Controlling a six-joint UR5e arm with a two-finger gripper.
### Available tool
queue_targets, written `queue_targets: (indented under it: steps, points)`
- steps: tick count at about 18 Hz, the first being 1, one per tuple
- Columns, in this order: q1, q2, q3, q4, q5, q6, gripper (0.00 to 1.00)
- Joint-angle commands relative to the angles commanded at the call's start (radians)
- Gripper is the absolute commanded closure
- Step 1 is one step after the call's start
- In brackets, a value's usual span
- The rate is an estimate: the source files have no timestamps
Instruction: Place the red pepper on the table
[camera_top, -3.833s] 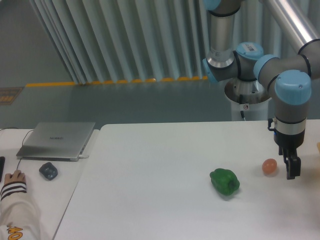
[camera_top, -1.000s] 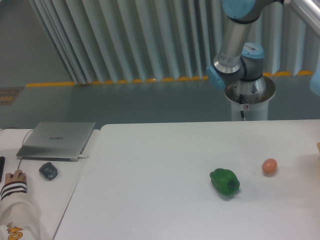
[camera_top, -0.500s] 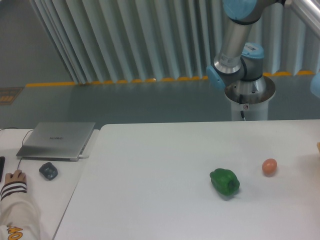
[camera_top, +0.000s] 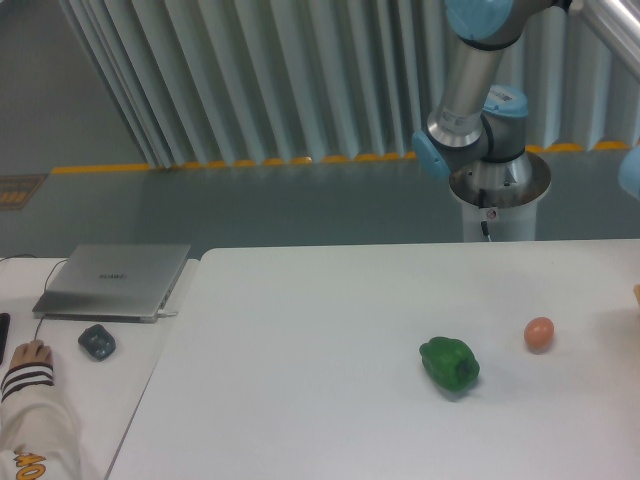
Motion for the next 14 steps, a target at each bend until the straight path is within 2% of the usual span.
queue_targets:
  steps: [2, 4, 5, 7, 9, 13, 14]
  points:
    - [0.0, 0.003, 0.018, -0.029, 0.0, -0.005, 0.72]
    - [-0.014, 0.009, 0.078, -0.116, -0.003, -0.029, 0.72]
    - [-0.018, 0.011, 0.096, -0.141, -0.003, -0.035, 0.72]
    - [-0.02, 0.014, 0.11, -0.162, -0.012, -0.038, 0.72]
    - [-0.031, 0.017, 0.136, -0.208, -0.023, -0.06, 0.72]
    - [-0.071, 0.02, 0.221, -0.328, -0.084, -0.141, 0.72]
    - [-0.071, 0.02, 0.227, -0.34, -0.113, -0.144, 0.72]
